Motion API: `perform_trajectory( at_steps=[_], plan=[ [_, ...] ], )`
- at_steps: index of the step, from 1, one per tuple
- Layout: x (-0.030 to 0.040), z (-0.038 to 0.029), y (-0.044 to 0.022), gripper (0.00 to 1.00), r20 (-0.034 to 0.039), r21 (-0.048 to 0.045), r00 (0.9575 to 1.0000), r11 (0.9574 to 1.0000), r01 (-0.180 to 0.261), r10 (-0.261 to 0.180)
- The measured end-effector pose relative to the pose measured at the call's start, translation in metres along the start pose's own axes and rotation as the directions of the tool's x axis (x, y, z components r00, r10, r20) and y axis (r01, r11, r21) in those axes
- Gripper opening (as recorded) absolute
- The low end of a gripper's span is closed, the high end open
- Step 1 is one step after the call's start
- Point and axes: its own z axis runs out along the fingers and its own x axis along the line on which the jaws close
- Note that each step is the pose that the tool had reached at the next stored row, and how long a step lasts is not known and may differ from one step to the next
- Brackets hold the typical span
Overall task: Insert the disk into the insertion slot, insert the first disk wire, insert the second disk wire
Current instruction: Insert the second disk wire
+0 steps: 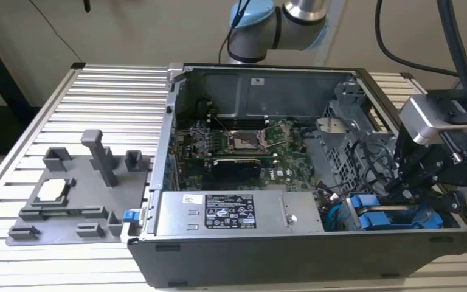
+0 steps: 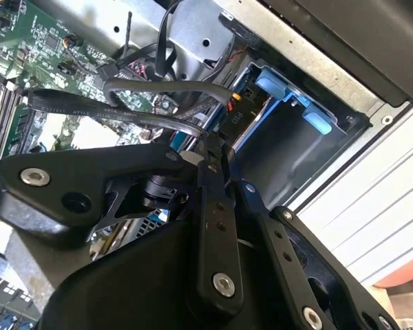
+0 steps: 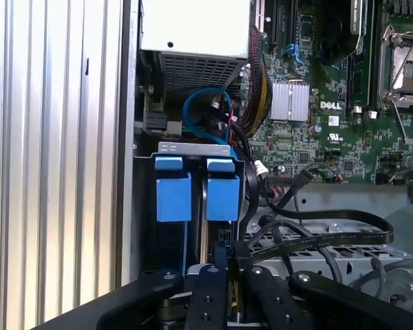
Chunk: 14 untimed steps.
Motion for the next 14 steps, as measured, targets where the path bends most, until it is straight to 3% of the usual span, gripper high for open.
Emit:
perform_trajectory(
  at_steps=[8, 14],
  plan=[
    [-0.0011, 0.0011, -0.0001, 0.16, 0.0039, 0.0006, 1.0000, 1.0000, -0.003, 0.003],
    [-0.0014, 0.0007, -0.0001, 0.16, 0.0024, 0.0010, 1.0000, 1.0000, -0.007, 0.007]
  ],
)
